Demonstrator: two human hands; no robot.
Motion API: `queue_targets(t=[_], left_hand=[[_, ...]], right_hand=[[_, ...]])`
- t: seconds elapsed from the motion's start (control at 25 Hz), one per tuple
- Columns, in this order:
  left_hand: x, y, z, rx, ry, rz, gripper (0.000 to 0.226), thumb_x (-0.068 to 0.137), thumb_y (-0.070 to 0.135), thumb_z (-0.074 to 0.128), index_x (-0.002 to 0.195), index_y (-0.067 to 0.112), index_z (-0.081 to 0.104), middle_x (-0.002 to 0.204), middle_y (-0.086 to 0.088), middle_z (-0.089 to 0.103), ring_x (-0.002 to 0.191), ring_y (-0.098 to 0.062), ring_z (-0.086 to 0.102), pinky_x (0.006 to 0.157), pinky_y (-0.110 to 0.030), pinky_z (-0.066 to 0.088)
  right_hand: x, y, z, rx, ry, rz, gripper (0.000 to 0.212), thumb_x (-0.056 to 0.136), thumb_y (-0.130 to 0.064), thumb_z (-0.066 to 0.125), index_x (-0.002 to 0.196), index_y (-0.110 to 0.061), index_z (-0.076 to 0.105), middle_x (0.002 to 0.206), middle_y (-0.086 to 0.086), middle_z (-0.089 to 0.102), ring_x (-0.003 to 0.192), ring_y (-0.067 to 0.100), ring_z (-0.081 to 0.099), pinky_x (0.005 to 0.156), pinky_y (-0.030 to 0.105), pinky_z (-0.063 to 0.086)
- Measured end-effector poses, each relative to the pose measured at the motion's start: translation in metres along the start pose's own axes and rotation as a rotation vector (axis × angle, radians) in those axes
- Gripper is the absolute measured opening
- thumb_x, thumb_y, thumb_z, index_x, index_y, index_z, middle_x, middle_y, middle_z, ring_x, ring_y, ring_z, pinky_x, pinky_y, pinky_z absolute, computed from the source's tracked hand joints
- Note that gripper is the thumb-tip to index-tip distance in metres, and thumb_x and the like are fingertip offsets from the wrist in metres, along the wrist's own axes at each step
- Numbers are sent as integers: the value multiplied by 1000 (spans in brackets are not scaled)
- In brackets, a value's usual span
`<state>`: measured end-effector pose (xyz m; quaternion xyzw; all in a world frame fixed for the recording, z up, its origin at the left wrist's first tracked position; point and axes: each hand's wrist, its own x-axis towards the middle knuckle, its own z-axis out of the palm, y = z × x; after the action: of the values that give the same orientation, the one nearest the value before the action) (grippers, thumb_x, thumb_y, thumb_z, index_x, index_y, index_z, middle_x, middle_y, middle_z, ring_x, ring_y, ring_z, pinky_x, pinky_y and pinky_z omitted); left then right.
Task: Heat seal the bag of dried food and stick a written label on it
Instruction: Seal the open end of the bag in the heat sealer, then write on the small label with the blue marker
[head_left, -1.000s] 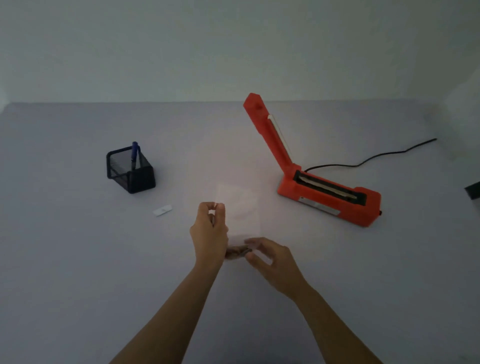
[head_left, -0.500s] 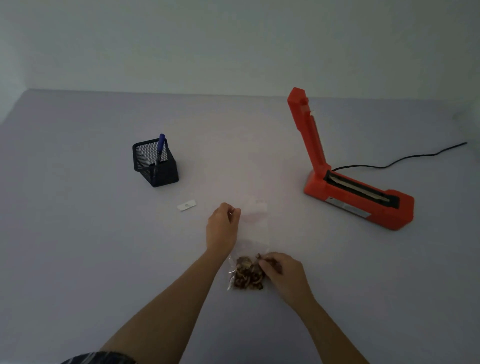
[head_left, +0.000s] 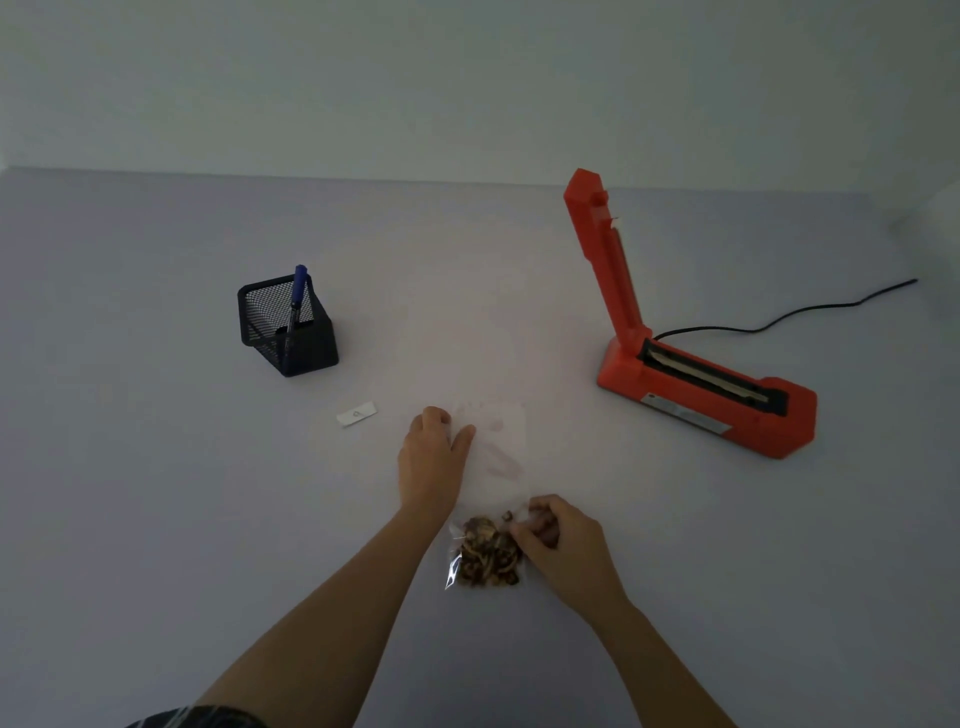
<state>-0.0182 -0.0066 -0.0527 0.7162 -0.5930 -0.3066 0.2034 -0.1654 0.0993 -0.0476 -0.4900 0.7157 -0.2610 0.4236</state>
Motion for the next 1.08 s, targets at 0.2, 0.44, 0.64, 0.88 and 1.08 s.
queue_targets(t=[0.2,0.44,0.64,0.88,1.08], left_hand=[[-11,10,-20,-103,44,-13,39,93,31,52,123,6,47,115,-11,53,95,-25,56,79,-31,42],[-10,-5,-113,-346,492,-63,21,96,18,46,112,7,53,99,-3,54,81,-12,51,68,-14,41],[62,-47,-170,-302,397,-220,42,99,28,34,131,2,43,132,-13,49,119,-25,48,98,-34,38],[109,-58,-172,-404,126,-243,45,100,36,21,121,4,45,106,-14,58,103,-34,53,80,-36,39],[113,-59,-166,-447,108,-300,35,101,27,22,101,7,50,78,-7,53,74,-27,48,62,-33,36]], right_hand=[[12,-15,-14,-90,106,-111,13,86,-28,63,96,-20,61,71,-3,60,64,7,57,61,19,49],[73,-106,10,-84,86,-395,13,91,-17,57,91,-16,69,84,-1,67,74,12,59,69,18,47],[146,-197,60,-83,76,-493,21,93,-26,53,101,-15,69,96,9,67,82,14,57,80,30,49],[203,-248,115,-195,-67,-414,40,90,-34,56,123,-10,59,126,12,58,114,25,54,100,37,41],[202,-257,127,-41,-83,-461,22,85,-24,65,103,-13,71,107,-1,71,101,8,61,82,1,36]])
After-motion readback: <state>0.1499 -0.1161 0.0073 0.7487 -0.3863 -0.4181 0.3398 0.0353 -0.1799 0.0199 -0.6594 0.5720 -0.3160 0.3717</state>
